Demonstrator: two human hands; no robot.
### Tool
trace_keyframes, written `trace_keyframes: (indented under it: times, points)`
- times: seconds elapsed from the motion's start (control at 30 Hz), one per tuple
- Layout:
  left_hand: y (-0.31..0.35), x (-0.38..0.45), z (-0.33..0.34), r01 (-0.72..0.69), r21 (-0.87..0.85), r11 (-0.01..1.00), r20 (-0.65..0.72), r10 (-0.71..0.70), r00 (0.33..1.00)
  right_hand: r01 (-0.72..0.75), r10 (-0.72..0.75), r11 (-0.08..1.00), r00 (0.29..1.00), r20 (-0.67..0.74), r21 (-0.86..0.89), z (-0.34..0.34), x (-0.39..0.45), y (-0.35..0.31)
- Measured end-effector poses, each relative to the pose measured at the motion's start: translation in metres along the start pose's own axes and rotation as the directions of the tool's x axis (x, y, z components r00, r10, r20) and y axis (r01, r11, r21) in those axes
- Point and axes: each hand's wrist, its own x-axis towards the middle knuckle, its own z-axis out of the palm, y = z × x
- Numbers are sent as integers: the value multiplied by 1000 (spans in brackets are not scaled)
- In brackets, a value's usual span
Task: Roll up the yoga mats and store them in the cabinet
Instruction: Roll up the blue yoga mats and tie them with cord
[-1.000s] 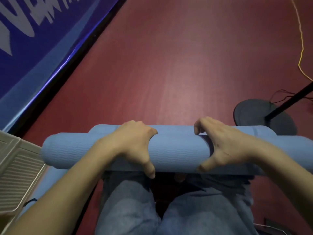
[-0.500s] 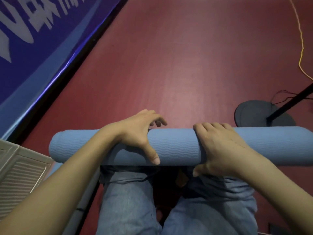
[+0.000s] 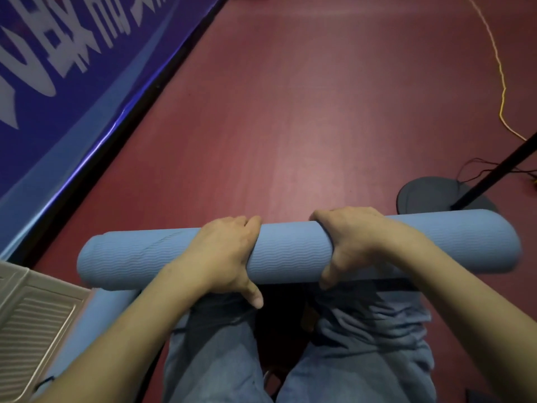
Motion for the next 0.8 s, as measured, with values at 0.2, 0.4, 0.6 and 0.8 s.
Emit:
trace_keyframes:
  times: [0.2,0.4,0.6,0.8]
  points:
    - [0,8,-2,-33,-23,999,-41,32,999,35,-95,979,949,-301,-201,32,-16,4]
    - [3,7,-13,-26,92,995,-12,28,1000,51,-86,985,972,-219,-163,19,-21,-7]
    - [21,-17,-29,-61,60,996,88,55,995,87,-95,990,993,-74,-111,2,-47,-9]
    - [29,-42,-12,-66,-100,993,200,85,976,149,-146,989,984,101,-21,5,-60,-9]
